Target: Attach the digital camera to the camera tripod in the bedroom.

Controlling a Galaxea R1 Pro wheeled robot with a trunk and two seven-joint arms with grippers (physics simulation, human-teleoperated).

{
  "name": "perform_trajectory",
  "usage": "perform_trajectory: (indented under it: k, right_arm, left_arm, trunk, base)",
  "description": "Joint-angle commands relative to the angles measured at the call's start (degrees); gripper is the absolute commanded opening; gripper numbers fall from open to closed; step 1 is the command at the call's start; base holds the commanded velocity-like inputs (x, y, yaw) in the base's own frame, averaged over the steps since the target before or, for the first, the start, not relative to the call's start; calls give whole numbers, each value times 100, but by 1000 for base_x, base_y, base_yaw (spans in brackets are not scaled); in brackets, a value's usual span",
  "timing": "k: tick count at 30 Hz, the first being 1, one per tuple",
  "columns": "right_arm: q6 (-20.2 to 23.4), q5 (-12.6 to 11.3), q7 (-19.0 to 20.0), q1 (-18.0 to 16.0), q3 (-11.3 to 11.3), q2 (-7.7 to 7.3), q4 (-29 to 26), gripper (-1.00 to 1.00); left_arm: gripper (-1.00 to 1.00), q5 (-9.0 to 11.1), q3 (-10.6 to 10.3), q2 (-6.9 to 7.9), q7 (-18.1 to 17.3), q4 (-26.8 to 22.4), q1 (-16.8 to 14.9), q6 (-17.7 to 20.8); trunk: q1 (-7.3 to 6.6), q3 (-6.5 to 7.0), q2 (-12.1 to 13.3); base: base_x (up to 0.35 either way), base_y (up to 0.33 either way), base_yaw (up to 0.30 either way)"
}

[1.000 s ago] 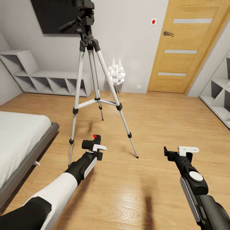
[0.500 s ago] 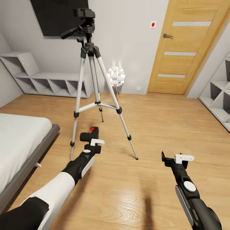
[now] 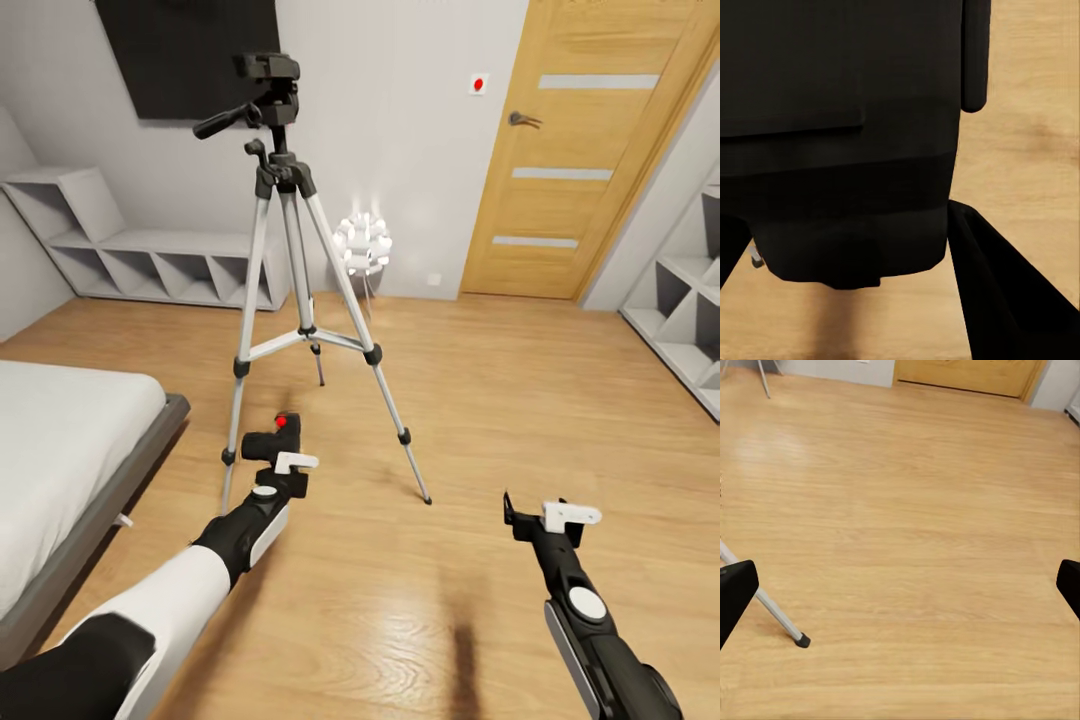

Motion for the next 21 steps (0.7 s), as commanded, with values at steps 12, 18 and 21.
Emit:
perform_trajectory:
  k: [12,18,21]
  right_arm:
    - [-898,-13,-11,-2,139,0,1541,100]
    - [-1655,-3,42,-3,145,-2,2793,100]
    - [-2045,2,245,-2,139,-7,3539,100]
  left_arm:
    - [-100,45,-39,-194,-128,2683,0,-2352]
    - [-100,58,-24,-35,-244,2845,177,-2798]
    - [-100,61,-22,45,-273,2862,440,-2855]
  trunk:
    - [-265,212,481]
    - [-397,320,722]
    - [-463,374,842]
  base:
    - [0,0,0]
    - [0,0,0]
    - [0,0,0]
